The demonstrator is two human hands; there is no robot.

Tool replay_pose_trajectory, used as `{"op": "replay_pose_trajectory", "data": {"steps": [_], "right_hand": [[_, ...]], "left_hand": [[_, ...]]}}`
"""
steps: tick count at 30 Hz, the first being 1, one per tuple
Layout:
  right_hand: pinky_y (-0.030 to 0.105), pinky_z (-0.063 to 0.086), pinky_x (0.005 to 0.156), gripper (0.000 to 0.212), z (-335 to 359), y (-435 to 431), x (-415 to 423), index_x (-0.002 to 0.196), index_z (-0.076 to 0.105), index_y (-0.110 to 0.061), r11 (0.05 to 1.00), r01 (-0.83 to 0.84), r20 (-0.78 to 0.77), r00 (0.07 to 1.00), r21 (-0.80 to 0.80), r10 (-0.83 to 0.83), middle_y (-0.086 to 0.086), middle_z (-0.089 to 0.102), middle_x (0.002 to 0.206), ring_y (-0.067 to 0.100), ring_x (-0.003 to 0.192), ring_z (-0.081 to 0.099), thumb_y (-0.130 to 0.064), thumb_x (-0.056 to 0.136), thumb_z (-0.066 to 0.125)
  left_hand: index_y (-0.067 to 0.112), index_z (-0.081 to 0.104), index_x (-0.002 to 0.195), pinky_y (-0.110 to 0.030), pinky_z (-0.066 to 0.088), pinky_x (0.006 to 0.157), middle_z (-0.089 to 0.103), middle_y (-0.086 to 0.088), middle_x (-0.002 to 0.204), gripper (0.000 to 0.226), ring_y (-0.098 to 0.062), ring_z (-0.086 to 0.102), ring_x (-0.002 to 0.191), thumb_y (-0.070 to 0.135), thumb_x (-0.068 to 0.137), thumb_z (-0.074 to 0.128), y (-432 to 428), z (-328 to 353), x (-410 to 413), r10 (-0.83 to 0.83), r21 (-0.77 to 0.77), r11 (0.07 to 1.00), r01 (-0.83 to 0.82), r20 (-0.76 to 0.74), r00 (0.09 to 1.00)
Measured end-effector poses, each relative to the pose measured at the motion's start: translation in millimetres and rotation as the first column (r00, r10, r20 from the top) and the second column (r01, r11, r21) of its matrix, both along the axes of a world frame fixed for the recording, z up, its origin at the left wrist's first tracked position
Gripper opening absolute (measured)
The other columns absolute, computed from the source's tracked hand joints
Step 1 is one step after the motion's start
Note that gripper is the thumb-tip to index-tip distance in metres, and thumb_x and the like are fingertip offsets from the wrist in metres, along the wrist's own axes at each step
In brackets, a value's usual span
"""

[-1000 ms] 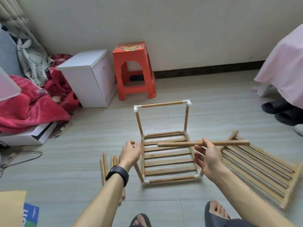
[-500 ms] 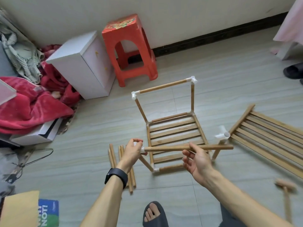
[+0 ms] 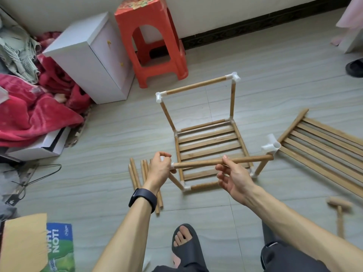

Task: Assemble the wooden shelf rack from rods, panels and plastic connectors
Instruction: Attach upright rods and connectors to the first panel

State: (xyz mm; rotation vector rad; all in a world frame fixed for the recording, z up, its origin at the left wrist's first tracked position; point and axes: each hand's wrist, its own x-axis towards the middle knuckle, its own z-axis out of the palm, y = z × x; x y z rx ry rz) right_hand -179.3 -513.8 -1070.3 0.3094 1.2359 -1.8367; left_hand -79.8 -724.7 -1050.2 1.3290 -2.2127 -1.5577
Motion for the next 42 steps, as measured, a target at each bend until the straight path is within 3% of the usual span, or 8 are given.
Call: {"op": "replay_pose_trajectory", "data": {"steps": [9,16,21,25,30,33,36,42], "right_hand": [[0.023,0.05,0.052,0.029,6,-7,3,0.101,0.072,-0.018,0.998,-0.058,-0.056,0.997,-0.03,0.057,-0.002,0.071,0.081,0.009,0.063,0.063,-0.043,0.101,0.058],[0.026,0.051,0.059,0.034,10,13,4,0.104,0.074,-0.016,0.99,-0.142,-0.049,0.989,0.005,0.142,0.002,0.076,0.097,0.013,0.068,0.063,-0.047,0.098,0.062],[0.027,0.047,0.057,0.054,-5,76,-11,0.104,0.067,-0.009,0.993,0.049,-0.126,0.991,0.108,-0.035,0.001,0.064,0.084,0.013,0.065,0.059,-0.057,0.082,0.071],[0.028,0.044,0.061,0.053,-8,116,-44,0.098,0.056,-0.017,0.898,0.318,-0.354,0.913,0.303,-0.204,-0.002,0.056,0.09,0.014,0.074,0.055,-0.069,0.087,0.061],[0.034,0.047,0.096,0.065,2,99,-90,0.125,0.058,-0.019,0.89,0.197,-0.637,0.761,0.41,0.125,-0.005,0.063,0.12,0.011,0.112,0.059,-0.072,0.087,0.057],[0.037,0.05,0.088,0.037,-8,87,-104,0.091,0.068,-0.017,0.846,0.048,-0.589,0.739,0.53,0.327,-0.001,0.07,0.092,0.016,0.092,0.064,-0.052,0.1,0.055],[0.024,0.042,0.064,0.048,-19,89,-108,0.061,0.053,-0.02,0.854,0.126,-0.619,0.743,0.504,0.256,-0.011,0.057,0.06,0.007,0.063,0.053,-0.045,0.102,0.054],[0.011,0.04,0.055,0.064,-21,69,-98,0.064,0.057,-0.022,0.845,0.284,-0.687,0.715,0.454,0.129,-0.01,0.058,0.054,-0.006,0.057,0.055,-0.08,0.079,0.035]], "left_hand": [[0.024,0.052,0.098,-0.018,0.048,0.049,0.063,-0.008,0.092,0.015,-0.009,0.067,0.059,0.016,0.102,0.04,0,-4,-4,0.03,-0.055,0.998,-0.029,0.02,0.999],[0.024,0.052,0.118,-0.039,0.05,0.081,0.063,-0.008,0.106,0.021,-0.019,0.061,0.093,0.02,0.103,0.037,-5,4,-8,-0.112,-0.204,0.966,0.16,0.225,0.968],[0.026,0.056,0.117,-0.041,0.045,0.087,0.06,-0.001,0.111,0.025,-0.022,0.052,0.105,0.04,0.103,0.04,16,33,-35,-0.193,-0.638,0.579,0.507,0.497,0.846],[0.027,0.058,0.122,-0.044,0.053,0.091,0.065,0.001,0.115,0.043,-0.02,0.06,0.103,0.059,0.1,0.04,69,47,-84,-0.552,-0.468,0.455,0.758,0.52,0.652],[0.025,0.047,0.135,-0.039,0.054,0.08,0.066,-0.001,0.117,0.056,-0.024,0.064,0.104,0.062,0.095,0.053,147,34,-134,-0.688,-0.424,0.184,0.887,0.589,0.424],[0.021,0.044,0.133,-0.043,0.053,0.074,0.069,-0.004,0.112,0.046,-0.03,0.066,0.099,0.054,0.101,0.047,158,18,-140,-0.713,-0.415,0.186,0.891,0.567,0.413],[0.024,0.048,0.108,-0.04,0.049,0.067,0.07,-0.004,0.102,0.037,-0.03,0.065,0.089,0.058,0.103,0.036,147,7,-128,-0.734,-0.49,0.178,0.854,0.512,0.446],[0.029,0.035,0.093,-0.037,0.038,0.057,0.067,0.002,0.092,0.036,-0.028,0.063,0.078,0.062,0.102,0.023,138,8,-132,-0.694,-0.589,0.211,0.781,0.472,0.543]]}}
